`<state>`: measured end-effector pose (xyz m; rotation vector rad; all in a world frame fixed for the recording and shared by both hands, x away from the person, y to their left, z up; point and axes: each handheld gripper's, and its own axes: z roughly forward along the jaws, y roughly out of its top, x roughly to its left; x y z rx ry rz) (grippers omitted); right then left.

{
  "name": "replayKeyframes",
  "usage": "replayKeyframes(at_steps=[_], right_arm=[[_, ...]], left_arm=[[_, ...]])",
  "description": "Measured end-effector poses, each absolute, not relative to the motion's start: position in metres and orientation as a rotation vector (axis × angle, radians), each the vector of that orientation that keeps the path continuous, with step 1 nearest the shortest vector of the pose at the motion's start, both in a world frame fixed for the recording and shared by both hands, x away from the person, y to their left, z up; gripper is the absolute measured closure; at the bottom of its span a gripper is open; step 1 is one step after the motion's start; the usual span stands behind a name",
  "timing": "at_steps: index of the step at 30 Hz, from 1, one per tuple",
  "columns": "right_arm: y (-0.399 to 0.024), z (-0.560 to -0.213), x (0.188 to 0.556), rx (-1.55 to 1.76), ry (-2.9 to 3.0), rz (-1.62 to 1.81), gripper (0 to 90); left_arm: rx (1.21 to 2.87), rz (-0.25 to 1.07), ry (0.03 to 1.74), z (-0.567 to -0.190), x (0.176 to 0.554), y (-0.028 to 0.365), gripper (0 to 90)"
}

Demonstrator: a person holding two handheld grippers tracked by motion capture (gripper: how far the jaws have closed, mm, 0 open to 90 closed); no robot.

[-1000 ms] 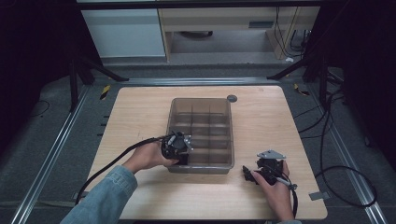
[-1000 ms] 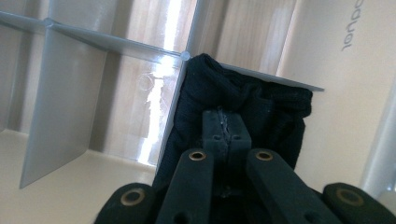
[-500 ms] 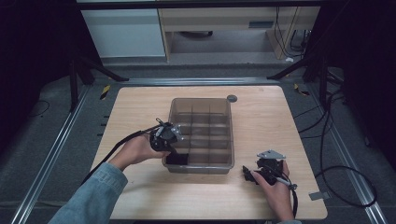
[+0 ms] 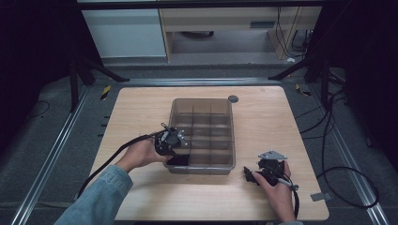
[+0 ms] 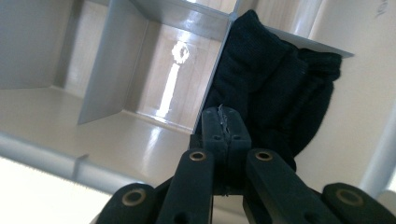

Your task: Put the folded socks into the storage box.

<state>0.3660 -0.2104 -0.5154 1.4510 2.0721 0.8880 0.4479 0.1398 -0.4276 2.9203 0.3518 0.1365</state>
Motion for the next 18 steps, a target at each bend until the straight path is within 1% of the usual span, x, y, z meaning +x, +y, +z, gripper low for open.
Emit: replayKeyframes(at_steps=[13,18], right_arm=[[-0.2105,-0.5154,0.366,1.45,2.073,0.888,0.6],[-0.2105,-0.5154,0.366,1.45,2.073,0.888,0.6]], left_arm=[[2.945,0.171,0.349,-0.4351,0.4449,0.1339,90.0],[2.937,0.161,0.343,-0.4347,0.4459,0.1352,90.0]])
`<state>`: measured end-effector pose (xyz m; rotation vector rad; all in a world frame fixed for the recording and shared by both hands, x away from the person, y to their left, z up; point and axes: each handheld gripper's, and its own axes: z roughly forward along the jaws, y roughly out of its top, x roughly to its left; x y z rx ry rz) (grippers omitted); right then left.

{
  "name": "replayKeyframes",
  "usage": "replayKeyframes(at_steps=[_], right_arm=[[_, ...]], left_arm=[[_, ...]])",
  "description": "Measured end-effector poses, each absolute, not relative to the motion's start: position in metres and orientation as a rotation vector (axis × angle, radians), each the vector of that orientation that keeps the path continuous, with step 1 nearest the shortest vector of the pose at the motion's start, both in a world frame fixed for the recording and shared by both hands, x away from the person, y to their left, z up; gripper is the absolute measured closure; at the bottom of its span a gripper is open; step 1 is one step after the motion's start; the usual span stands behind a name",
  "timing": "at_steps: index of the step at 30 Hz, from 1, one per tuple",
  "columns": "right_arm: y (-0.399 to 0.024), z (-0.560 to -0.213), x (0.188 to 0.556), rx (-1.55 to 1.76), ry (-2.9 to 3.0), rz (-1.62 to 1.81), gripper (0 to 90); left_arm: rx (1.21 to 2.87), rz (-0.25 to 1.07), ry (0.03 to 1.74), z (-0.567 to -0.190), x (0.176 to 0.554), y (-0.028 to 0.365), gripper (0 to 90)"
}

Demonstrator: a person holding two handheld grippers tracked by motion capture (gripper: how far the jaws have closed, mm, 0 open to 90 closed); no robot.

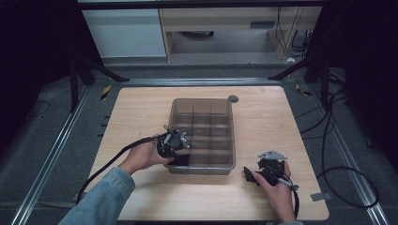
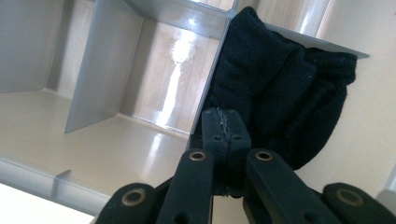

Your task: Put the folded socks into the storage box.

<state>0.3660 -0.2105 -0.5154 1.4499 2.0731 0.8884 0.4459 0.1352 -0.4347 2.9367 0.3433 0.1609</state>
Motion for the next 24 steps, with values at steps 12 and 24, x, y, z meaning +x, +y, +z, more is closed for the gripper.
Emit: replayKeyframes(at_steps=[12,24], right_arm=[[-0.21,-0.515,0.366,1.45,2.073,0.888,0.6],[-0.21,-0.515,0.366,1.45,2.073,0.889,0.6]], left_arm=[[2.88,0.144,0.354,-0.427,0.448,0.143,90.0],[2.738,0.146,0.368,-0.403,0.449,0.153,90.0]])
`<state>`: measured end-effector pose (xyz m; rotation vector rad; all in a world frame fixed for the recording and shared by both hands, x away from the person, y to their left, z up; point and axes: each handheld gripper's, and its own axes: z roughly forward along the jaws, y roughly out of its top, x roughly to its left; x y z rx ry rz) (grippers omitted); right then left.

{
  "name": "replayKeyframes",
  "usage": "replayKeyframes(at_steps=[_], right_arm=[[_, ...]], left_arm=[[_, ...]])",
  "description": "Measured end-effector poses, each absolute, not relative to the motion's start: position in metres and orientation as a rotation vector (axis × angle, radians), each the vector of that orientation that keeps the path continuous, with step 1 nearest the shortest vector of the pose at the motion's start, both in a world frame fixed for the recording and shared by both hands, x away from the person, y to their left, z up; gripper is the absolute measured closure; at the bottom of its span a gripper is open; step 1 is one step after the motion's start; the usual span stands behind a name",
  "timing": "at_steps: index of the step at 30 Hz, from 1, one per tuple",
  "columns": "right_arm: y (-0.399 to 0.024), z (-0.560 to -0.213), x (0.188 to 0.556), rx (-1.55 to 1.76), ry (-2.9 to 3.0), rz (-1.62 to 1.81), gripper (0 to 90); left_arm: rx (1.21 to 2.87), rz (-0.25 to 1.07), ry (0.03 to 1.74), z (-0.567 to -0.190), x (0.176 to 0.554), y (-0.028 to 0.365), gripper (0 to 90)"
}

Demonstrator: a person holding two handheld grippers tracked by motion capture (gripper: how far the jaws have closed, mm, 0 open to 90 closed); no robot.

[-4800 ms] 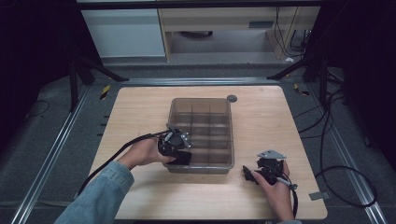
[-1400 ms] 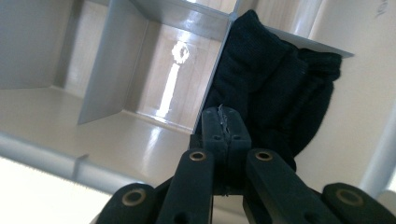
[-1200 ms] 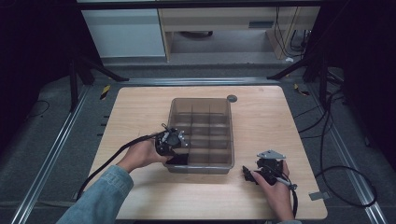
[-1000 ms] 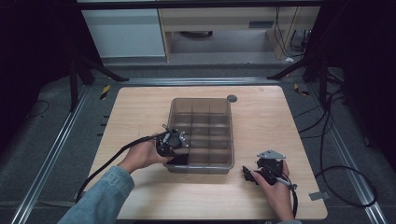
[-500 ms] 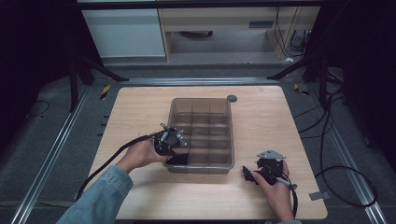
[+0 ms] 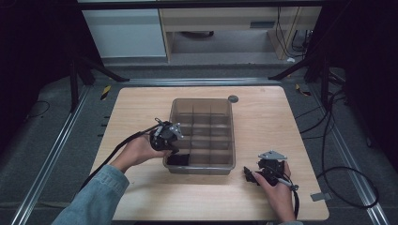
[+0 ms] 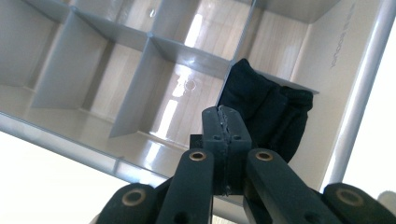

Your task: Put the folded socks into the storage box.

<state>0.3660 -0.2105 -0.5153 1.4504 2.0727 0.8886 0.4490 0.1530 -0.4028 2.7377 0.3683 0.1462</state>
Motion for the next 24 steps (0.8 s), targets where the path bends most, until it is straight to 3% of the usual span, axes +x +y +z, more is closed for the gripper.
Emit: replayKeyframes(at_steps=[18,22,24], right_arm=[[-0.211,-0.515,0.366,1.449,2.074,0.888,0.6],[-0.21,-0.515,0.366,1.45,2.072,0.888,0.6],[-0.211,-0.515,0.366,1.45,2.074,0.888,0.6]], left_arm=[[2.662,0.121,0.337,-0.392,0.445,0.147,89.6],[2.628,0.144,0.353,-0.388,0.445,0.149,85.7],[2.617,0.17,0.361,-0.387,0.446,0.15,79.0]])
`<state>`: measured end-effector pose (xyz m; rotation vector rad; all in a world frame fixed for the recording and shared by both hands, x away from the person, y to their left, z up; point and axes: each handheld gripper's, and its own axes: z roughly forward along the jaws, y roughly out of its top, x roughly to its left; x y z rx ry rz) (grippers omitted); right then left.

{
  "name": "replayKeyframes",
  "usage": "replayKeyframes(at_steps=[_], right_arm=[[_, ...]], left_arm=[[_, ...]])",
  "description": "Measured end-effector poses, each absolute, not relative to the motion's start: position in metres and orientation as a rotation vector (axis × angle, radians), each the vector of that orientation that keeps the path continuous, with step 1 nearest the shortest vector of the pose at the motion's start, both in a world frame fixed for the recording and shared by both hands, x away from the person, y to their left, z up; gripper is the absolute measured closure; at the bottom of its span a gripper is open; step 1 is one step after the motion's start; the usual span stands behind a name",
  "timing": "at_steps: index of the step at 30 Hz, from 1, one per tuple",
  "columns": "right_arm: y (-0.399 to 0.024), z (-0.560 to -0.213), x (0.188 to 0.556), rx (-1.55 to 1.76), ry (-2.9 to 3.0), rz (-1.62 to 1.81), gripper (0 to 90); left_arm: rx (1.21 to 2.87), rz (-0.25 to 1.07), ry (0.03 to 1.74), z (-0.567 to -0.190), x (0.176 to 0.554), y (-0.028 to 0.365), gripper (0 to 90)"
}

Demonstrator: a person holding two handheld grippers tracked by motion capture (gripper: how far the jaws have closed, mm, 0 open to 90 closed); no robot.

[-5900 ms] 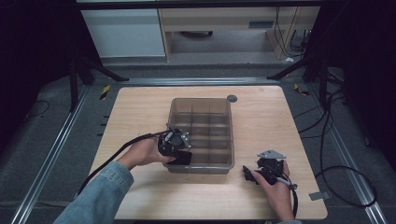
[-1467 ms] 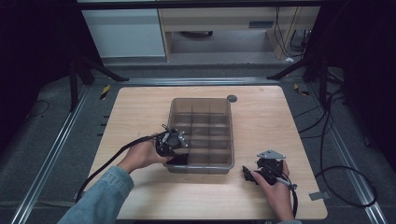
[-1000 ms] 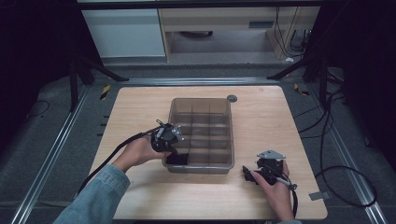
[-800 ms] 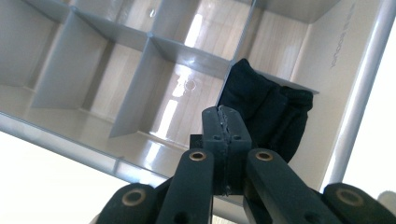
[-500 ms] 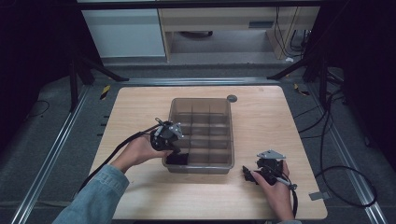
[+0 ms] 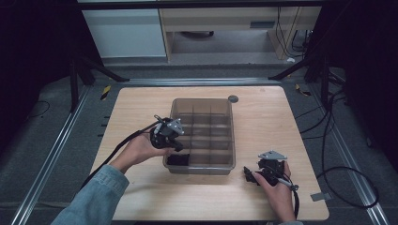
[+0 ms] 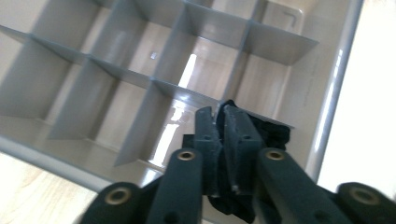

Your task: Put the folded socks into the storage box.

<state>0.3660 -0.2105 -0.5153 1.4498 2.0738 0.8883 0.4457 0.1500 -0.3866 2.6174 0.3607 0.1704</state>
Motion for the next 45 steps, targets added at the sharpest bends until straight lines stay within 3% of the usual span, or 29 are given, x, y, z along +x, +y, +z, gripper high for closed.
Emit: replayKeyframes(at_steps=[4,6,10,17,22,45], right_arm=[[-0.21,-0.515,0.366,1.451,2.073,0.889,0.6],[-0.21,-0.515,0.366,1.45,2.073,0.888,0.6],[-0.21,-0.515,0.366,1.45,2.073,0.888,0.6],[-0.21,-0.515,0.366,1.451,2.072,0.888,0.6],[-0.21,-0.515,0.366,1.448,2.077,0.888,0.6],[-0.209,-0.515,0.364,1.45,2.08,0.898,0.6]], left_arm=[[2.583,0.235,0.382,-0.384,0.447,0.152,67.8],[2.567,0.256,0.4,-0.385,0.447,0.152,54.0],[2.538,0.299,0.45,-0.384,0.448,0.154,35.1],[2.479,0.316,0.506,-0.38,0.451,0.16,11.7],[2.426,0.347,0.512,-0.37,0.452,0.169,4.1],[2.164,0.479,0.784,-0.365,0.454,0.247,3.0]])
